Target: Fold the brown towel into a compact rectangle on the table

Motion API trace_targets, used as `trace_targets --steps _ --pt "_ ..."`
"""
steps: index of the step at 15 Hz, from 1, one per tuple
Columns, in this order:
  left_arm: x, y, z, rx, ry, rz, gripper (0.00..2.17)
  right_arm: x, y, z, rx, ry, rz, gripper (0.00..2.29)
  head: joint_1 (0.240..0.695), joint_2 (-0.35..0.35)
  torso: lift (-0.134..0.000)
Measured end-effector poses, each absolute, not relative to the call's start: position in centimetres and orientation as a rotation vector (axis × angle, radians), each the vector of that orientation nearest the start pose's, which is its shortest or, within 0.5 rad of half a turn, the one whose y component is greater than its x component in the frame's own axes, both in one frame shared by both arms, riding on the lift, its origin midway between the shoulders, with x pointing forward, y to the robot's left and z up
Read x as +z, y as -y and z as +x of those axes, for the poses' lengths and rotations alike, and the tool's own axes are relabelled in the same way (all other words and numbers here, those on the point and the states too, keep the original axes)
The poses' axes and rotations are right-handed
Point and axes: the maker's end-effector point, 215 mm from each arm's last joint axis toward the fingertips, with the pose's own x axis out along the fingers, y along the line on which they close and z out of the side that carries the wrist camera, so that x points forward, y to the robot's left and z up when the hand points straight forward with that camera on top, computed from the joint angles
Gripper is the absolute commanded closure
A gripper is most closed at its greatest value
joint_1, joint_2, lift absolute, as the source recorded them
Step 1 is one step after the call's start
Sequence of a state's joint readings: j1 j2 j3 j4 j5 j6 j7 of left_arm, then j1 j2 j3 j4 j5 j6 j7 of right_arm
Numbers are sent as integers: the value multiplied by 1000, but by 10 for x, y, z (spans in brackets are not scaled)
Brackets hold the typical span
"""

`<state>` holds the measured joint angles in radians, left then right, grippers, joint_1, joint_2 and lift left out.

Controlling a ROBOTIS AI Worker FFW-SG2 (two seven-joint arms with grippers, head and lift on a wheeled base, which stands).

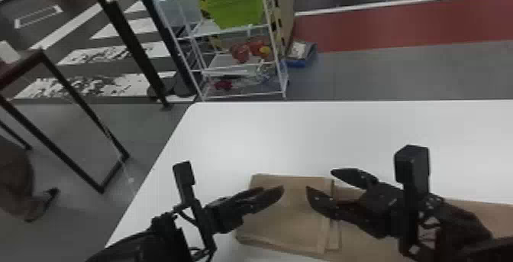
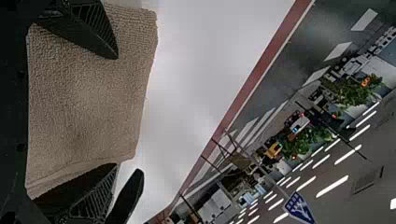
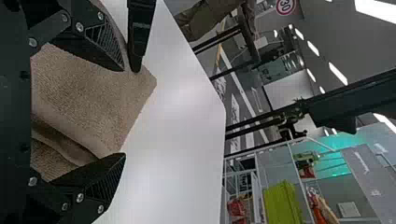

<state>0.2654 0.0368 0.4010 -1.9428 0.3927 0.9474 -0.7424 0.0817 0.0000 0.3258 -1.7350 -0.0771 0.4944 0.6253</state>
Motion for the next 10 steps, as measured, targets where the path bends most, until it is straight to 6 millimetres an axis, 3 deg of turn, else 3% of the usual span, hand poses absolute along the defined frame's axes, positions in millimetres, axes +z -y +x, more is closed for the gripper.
trace_targets --steps 2,6,10 --pt "-440 -230 417 -493 -574 -618 70 -412 -68 452 945 -376 157 279 695 350 -122" --pt "-442 -234 416 -485 -576 -617 70 -433 -63 465 938 -430 156 279 695 350 -122" --pt "-442 -236 419 -478 -573 -614 70 -440 -70 460 978 -474 192 279 695 350 -122"
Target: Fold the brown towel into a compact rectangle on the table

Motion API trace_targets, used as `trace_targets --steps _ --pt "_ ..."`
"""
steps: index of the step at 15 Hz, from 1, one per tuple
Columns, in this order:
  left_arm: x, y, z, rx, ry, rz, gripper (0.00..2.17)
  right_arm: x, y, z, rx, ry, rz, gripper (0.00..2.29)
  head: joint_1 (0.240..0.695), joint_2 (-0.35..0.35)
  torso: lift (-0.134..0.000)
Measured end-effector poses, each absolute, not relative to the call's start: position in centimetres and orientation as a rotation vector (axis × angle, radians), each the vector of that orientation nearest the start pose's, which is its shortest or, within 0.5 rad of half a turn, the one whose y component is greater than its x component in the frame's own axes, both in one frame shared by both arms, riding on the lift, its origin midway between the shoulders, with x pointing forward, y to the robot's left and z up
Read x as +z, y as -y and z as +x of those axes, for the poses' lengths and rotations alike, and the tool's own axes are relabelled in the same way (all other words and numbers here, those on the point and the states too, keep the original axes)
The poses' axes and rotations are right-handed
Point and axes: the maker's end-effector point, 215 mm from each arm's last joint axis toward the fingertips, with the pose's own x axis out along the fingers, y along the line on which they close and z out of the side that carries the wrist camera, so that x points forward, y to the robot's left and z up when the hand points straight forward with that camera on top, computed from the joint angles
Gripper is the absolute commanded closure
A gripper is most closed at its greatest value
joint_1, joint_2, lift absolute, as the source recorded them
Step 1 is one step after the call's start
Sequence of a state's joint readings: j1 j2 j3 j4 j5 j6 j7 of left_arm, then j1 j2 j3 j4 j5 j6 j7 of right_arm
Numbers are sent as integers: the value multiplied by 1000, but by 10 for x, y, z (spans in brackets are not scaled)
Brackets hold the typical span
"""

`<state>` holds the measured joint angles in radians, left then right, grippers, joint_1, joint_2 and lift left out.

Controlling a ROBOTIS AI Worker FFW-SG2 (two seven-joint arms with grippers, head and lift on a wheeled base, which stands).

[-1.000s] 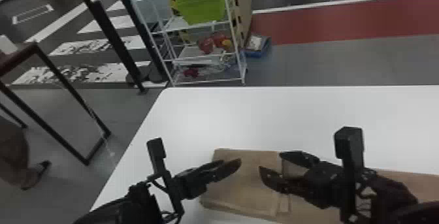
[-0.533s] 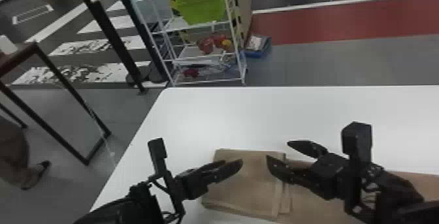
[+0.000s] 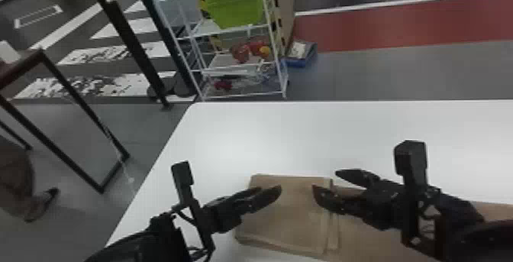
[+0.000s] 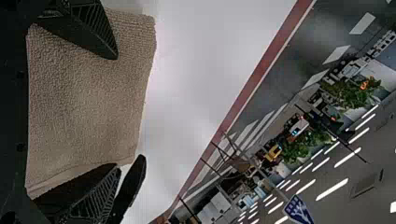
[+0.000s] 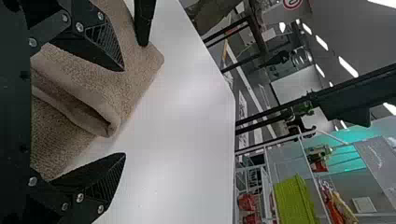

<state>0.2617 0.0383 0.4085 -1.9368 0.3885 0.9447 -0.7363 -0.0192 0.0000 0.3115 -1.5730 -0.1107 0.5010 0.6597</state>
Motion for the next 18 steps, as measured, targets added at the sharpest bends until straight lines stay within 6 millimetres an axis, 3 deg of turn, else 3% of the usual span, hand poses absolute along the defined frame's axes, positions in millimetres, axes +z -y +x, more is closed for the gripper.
trace_targets --steps 4,9,18 --pt "-441 -236 421 -479 -571 -615 70 -439 -78 441 1016 -499 241 282 695 350 -122" --pt "-441 -233 420 -486 -573 -617 70 -421 -83 428 1036 -464 247 282 695 350 -122" --pt "-440 -234 416 -485 -574 -614 76 -444 -66 418 991 -539 285 282 695 350 -122"
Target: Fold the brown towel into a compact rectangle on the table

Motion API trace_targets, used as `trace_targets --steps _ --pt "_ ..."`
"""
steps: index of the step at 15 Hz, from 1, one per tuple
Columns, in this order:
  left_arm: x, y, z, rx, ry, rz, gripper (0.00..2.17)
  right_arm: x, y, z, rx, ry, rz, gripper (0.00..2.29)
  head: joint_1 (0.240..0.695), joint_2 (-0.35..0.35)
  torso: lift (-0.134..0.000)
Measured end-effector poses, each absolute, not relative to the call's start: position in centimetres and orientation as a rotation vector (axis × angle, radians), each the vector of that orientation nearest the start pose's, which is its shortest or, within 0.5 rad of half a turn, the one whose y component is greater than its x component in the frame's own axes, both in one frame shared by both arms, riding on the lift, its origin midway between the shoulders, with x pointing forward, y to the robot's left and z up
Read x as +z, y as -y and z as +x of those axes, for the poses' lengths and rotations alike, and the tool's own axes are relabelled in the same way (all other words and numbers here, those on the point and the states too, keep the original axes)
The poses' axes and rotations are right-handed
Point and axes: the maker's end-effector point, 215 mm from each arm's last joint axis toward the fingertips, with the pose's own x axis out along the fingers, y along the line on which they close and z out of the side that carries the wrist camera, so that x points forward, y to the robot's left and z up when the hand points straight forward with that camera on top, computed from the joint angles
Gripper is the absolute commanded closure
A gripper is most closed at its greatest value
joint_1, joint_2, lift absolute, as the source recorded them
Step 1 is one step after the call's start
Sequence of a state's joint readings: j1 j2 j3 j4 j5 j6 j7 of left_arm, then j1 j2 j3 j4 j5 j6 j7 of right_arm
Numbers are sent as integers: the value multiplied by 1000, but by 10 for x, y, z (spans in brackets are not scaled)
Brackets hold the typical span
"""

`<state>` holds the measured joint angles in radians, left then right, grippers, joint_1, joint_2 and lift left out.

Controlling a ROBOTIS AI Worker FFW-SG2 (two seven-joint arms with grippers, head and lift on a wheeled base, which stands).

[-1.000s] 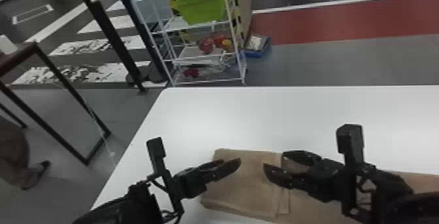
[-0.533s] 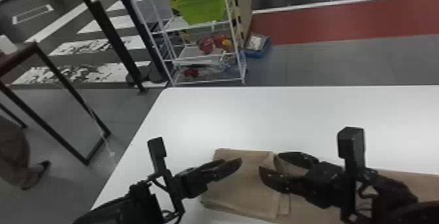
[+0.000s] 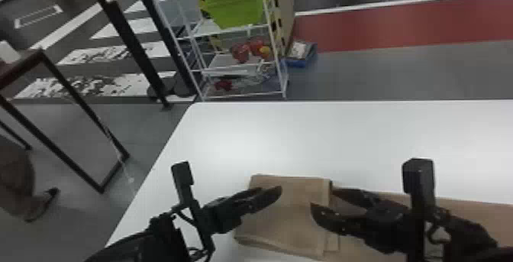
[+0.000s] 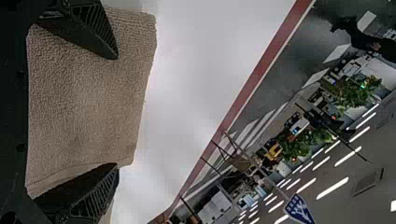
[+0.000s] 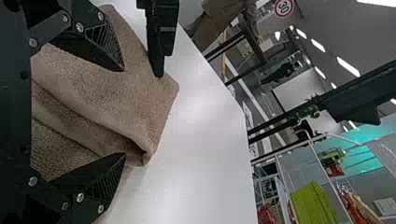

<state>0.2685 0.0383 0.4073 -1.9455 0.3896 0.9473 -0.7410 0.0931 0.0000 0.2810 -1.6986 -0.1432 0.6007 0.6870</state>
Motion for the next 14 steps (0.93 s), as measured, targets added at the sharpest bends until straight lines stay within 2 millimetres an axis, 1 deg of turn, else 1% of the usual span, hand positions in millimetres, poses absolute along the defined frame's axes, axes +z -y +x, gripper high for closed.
trace_targets --steps 4,5,7,8,10,14 --pt "-441 -235 415 -483 -575 -614 80 -455 -55 404 971 -589 326 286 695 350 -122" --pt "-441 -234 415 -484 -576 -614 80 -457 -53 401 966 -602 338 319 695 350 -122" --pt "-441 -230 414 -491 -578 -616 80 -460 -54 399 959 -613 339 414 695 350 -122" --pt "-441 -229 413 -494 -578 -617 80 -460 -57 397 963 -615 331 414 695 350 -122" --pt "-440 -228 412 -496 -578 -615 80 -455 -65 394 956 -595 288 414 695 350 -122" --pt "-441 -230 409 -495 -579 -615 80 -435 -73 392 868 -480 68 414 695 350 -122"
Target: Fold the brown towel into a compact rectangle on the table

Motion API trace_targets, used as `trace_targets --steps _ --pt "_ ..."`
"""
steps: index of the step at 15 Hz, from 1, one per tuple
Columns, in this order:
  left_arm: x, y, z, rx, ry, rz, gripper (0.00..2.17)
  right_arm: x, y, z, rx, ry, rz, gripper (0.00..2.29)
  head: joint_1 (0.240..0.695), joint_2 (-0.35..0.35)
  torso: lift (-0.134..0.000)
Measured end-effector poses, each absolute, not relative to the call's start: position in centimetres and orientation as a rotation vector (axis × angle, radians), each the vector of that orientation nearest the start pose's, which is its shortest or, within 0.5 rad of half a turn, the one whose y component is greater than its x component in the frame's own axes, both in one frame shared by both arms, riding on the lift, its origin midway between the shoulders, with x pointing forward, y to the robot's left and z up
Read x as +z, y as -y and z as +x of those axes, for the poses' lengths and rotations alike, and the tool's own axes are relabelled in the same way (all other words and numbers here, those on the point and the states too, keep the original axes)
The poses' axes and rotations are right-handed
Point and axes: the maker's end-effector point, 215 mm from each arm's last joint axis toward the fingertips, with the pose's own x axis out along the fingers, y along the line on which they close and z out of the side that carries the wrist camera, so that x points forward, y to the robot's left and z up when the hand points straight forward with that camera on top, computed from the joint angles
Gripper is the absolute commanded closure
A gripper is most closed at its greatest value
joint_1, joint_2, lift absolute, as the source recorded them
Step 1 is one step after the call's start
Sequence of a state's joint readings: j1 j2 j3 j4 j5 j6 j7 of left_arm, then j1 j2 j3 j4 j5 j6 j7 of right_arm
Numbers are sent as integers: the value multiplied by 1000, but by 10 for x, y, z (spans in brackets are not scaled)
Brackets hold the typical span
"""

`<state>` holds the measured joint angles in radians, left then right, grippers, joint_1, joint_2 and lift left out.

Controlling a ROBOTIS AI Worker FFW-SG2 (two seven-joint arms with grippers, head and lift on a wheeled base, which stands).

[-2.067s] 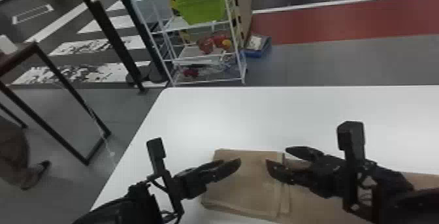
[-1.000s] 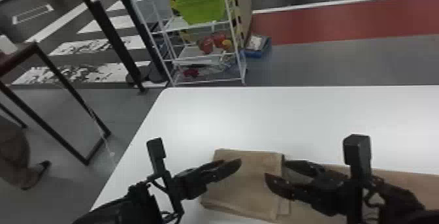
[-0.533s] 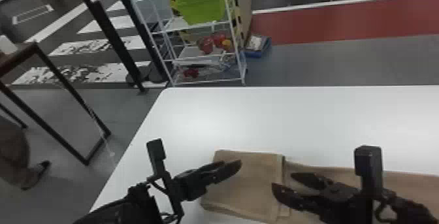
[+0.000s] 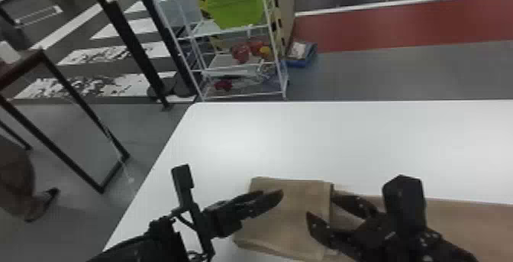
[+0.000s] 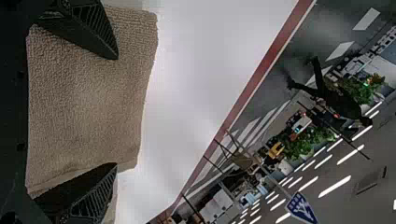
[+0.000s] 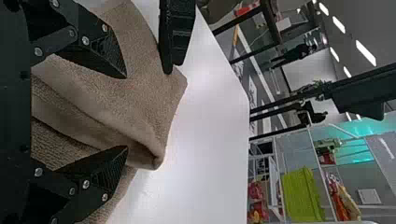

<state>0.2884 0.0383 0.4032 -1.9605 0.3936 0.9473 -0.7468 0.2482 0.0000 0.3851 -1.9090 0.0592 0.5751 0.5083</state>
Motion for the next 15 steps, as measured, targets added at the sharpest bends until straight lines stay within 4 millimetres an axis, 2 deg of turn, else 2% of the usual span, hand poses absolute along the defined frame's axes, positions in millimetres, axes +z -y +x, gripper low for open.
trace_targets --steps 2,7,12,13,15 --pt "-441 -230 409 -497 -578 -616 80 -435 -75 390 832 -467 -19 414 695 350 -122" --pt "-439 -235 408 -492 -574 -616 80 -464 -66 379 758 -586 -118 478 695 350 -122" --pt "-441 -234 406 -494 -577 -618 80 -454 -74 384 767 -562 -129 535 695 350 -122" --pt "-441 -234 405 -494 -578 -618 80 -452 -77 385 772 -559 -128 653 695 350 -122" --pt "-441 -235 404 -494 -577 -620 80 -455 -79 386 776 -587 -131 653 695 350 -122"
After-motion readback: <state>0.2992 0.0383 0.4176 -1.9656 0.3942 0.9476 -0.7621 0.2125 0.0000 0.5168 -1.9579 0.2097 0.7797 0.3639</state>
